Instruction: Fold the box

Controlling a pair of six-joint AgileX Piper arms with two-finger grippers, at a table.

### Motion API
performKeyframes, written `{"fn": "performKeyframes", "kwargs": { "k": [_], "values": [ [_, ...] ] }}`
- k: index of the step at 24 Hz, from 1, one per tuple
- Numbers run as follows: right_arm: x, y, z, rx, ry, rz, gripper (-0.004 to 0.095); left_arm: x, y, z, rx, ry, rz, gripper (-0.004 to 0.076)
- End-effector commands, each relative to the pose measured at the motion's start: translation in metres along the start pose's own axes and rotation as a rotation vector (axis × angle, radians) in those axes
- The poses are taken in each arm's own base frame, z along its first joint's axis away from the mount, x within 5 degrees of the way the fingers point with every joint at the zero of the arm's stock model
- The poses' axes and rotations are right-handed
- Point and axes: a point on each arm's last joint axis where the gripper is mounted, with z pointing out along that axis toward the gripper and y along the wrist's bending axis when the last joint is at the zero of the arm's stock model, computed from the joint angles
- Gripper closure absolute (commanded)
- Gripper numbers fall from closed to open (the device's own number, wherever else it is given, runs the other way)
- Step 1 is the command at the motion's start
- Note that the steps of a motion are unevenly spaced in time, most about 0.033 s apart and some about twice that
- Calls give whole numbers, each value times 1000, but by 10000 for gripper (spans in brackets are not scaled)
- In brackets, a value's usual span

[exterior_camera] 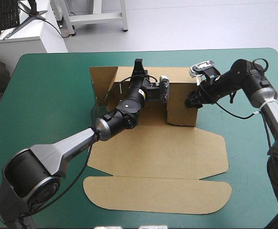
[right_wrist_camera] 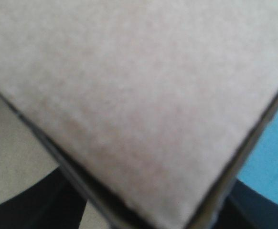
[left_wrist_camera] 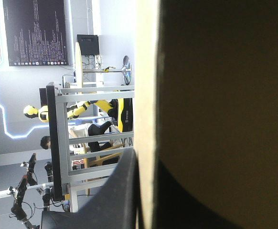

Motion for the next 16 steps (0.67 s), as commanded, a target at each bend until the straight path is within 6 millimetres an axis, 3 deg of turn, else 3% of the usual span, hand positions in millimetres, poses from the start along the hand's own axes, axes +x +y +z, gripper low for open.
{"fn": "performKeyframes", "kwargs": {
  "k": [1, 5, 8, 10, 11, 12, 16],
  "values": [
    [-19, 0, -15, 47, -179, 13, 360, -9, 24, -17, -60, -67, -30, 734],
    [-21, -2, -10, 50, -198, 26, 373, -9, 24, -17, -62, -68, -26, 734],
    [-20, -6, -2, 44, -181, 35, 440, -10, 24, -17, -61, -75, -23, 734],
    [-19, -9, 6, 38, -162, 43, 612, -10, 24, -17, -64, -75, -17, 734],
    [-18, -10, 8, 38, -156, 31, 795, -10, 24, -17, -67, -76, -12, 734],
    [-18, -10, 9, 38, -155, 27, 908, -10, 25, -17, -69, -74, -9, 734],
    [-17, -9, 9, 27, -135, 15, 908, -10, 25, -17, -74, -73, -1, 734]
  ]
}}
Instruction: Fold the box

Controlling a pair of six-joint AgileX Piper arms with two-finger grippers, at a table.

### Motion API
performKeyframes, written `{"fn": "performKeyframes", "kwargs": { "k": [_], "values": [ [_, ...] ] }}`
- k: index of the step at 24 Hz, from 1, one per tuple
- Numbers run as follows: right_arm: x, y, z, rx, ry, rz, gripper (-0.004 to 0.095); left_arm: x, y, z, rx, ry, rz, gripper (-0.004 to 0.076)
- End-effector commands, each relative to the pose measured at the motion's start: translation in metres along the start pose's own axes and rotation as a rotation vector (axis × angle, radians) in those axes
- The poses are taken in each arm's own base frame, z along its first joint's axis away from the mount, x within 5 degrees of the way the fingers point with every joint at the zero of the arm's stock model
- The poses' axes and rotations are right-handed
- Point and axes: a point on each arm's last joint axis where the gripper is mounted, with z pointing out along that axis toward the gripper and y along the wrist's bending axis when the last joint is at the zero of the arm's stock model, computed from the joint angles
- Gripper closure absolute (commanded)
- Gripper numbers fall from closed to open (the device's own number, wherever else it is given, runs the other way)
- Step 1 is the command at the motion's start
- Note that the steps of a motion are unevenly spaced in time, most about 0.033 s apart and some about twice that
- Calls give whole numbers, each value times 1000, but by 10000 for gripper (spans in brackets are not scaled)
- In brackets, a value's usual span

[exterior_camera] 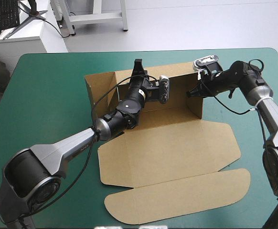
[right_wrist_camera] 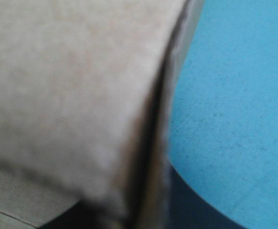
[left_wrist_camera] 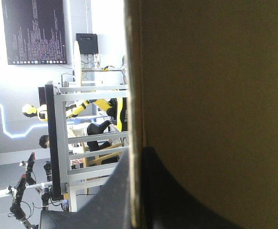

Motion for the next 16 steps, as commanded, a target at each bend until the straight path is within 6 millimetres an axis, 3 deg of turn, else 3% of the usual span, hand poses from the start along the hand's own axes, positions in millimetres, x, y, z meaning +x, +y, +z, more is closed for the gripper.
{"fn": "performKeyframes", "kwargs": {
  "k": [1, 6, 8, 14, 16],
  "values": [
    [-9, 17, -15, -83, -31, -9, 908, -10, 25, -17, -71, -79, 3, 734],
    [-7, 18, -15, -93, -17, 19, 908, -11, 24, -17, -67, -90, 4, 727],
    [-7, 19, -15, -97, -11, 24, 908, -13, 24, -17, -63, -106, 5, 688],
    [-5, 21, -14, -93, 14, 12, 908, -22, 21, -18, -28, -211, -53, 357],
    [-5, 21, -14, -93, 14, 16, 908, -27, 20, -20, -9, -266, -72, 282]
  ]
}}
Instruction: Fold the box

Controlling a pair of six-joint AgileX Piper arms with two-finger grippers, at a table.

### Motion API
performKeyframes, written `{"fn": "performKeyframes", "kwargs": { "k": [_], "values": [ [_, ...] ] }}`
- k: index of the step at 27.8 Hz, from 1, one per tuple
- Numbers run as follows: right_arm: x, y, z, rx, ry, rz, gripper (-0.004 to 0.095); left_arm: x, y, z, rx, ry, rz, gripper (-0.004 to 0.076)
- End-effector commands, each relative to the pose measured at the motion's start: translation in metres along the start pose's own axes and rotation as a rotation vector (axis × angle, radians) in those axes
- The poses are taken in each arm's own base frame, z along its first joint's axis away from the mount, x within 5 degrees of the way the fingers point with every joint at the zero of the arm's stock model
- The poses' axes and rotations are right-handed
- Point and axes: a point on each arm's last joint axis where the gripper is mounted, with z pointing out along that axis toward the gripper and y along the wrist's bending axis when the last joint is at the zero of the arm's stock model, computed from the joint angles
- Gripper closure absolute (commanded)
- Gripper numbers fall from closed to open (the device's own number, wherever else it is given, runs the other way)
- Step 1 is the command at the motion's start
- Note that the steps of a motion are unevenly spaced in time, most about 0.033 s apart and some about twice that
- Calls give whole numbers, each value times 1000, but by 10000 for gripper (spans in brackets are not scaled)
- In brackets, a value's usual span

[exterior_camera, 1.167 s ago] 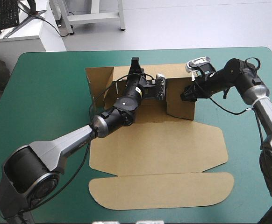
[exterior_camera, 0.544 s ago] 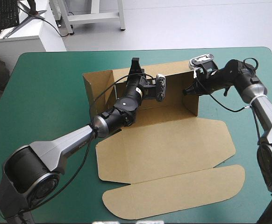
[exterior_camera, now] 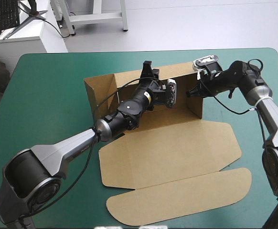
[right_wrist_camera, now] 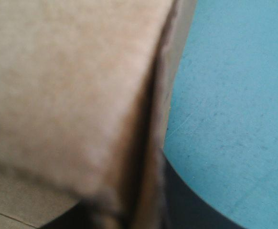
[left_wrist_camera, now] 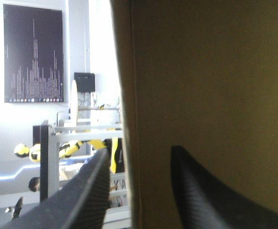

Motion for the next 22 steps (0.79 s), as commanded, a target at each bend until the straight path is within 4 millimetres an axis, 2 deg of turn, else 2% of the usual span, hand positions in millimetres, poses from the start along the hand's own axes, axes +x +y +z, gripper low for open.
{"fn": "performKeyframes", "kwargs": {
  "k": [1, 3, 8, 12, 16, 22],
  "values": [
    [-5, 20, -14, -95, 9, 12, 908, -14, 22, -16, -34, -118, -81, 269],
    [-4, 18, -14, -73, 24, 37, 908, -22, 19, -19, -19, -128, -224, 272],
    [-1, 15, -14, -43, 54, 47, 908, -42, 11, -30, -49, -83, -203, 289],
    [-1, 15, -14, -38, 50, 82, 908, -58, 9, -43, -75, -69, -184, 341],
    [0, 15, -15, -42, 60, 85, 908, -69, 17, -63, -117, -73, -188, 417],
    [1, 16, -15, -50, 76, 94, 908, -76, 40, -99, -188, -88, -226, 477]
  ]
}}
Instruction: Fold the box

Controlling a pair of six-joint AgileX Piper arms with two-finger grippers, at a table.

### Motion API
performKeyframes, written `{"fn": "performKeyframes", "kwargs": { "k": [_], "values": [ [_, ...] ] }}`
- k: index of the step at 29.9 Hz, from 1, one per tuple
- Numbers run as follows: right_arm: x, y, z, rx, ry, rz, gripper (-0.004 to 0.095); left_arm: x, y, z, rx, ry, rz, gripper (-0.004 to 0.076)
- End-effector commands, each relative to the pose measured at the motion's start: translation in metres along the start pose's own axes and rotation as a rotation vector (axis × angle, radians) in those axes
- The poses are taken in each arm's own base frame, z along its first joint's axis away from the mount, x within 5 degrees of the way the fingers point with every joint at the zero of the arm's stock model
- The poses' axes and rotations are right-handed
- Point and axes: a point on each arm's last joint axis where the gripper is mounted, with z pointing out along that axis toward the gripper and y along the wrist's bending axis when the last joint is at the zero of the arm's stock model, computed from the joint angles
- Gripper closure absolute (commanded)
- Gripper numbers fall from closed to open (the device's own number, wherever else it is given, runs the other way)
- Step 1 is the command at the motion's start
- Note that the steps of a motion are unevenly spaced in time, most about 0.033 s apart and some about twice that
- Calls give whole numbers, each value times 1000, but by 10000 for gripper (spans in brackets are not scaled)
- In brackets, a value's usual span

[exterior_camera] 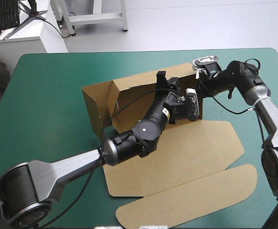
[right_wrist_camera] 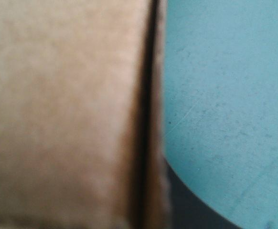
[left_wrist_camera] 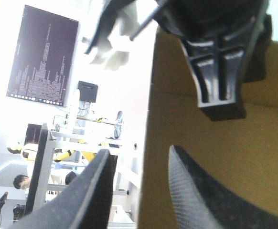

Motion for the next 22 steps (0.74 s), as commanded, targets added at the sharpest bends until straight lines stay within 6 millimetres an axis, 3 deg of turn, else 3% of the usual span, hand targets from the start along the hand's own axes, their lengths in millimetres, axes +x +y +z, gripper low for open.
{"fn": "performKeyframes", "kwargs": {
  "k": [1, 6, 7, 10, 15, 22],
  "values": [
    [2, 13, -15, -70, 51, 32, 908, -12, 45, -37, -129, -38, -54, 480],
    [3, 13, -15, -73, 64, 51, 908, -9, 71, -62, -211, -2, -100, 514],
    [4, 13, -15, -74, 70, 53, 908, -6, 77, -67, -230, 13, -111, 542],
    [5, 15, -19, -77, 83, 54, 908, 4, 94, -81, -294, 72, -140, 731],
    [9, 20, -36, -78, 113, 45, 908, 30, 127, -97, -365, 142, -204, 712],
    [19, 27, -58, -79, 223, 70, 908, 100, 183, -119, -427, 336, -490, 712]
  ]
}}
